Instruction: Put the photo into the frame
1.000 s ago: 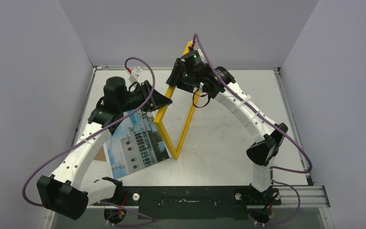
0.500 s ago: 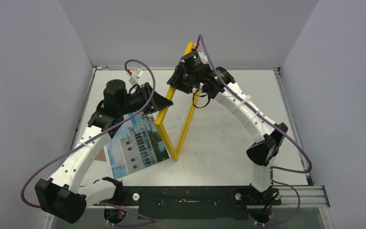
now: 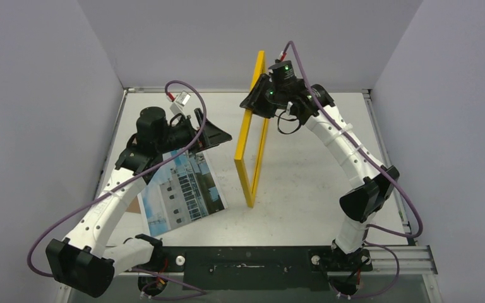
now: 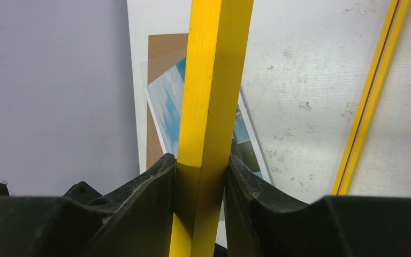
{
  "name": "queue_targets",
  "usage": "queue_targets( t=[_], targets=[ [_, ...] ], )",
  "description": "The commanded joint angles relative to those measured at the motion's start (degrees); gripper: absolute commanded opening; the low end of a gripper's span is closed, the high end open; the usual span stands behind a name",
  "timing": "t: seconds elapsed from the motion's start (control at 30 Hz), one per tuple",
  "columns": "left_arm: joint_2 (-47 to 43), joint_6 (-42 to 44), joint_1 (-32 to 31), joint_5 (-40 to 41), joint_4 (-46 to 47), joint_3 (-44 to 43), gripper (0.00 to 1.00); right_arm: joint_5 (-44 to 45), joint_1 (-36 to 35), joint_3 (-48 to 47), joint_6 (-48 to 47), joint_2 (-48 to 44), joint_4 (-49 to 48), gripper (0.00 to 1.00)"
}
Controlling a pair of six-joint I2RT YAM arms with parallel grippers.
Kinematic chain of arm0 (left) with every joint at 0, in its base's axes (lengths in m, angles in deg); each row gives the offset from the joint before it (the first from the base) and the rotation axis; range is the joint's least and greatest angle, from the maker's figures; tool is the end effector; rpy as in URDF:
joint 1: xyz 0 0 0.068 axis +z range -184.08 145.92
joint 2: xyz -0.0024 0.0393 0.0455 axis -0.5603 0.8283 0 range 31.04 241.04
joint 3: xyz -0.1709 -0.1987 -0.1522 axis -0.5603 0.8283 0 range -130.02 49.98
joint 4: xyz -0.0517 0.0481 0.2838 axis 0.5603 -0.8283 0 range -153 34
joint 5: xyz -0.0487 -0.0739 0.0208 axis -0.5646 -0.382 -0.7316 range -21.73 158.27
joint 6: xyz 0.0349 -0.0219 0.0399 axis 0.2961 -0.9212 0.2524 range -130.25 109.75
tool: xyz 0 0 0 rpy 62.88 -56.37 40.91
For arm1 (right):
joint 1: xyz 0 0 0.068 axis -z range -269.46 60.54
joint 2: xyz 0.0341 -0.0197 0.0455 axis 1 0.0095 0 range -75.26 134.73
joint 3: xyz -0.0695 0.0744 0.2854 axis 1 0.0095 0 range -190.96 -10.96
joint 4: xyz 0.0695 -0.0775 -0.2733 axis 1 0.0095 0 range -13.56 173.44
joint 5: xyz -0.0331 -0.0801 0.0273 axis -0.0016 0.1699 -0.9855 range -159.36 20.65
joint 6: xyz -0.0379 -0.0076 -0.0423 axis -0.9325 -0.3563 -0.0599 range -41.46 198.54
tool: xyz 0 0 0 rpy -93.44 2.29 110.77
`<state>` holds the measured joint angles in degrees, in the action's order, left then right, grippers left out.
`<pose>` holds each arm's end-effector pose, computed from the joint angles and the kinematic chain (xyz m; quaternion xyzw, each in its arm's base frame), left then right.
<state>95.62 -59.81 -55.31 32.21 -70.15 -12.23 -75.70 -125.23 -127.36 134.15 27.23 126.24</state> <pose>0.2484 -0.1222 0.3981 -0.0069 0.7842 -0.5316 0.3200 0.3477 0.2561 0.4596 0.1283 0.8803 0.3594 0.2819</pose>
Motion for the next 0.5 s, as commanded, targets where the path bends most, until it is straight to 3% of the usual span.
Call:
queue_targets(
  t=[0.0, 0.3, 0.47],
  targets=[
    [-2.52, 2.1, 2.41, -0.49, -0.35, -1.4, 0.89, -8.61, 5.69, 2.81, -8.05, -4.61, 0.46, 0.15],
    [-3.65, 2.59, 16.16, -0.21, -6.81, 0.99, 0.89, -19.81, 6.77, 2.26, -9.83, -5.49, -7.05, 0.14],
    [-0.79, 3.31, 17.51, 1.83, -6.0, 7.07, 0.89, -23.79, 6.77, 3.71, -6.11, -5.97, -14.4, 0.14]
  ],
)
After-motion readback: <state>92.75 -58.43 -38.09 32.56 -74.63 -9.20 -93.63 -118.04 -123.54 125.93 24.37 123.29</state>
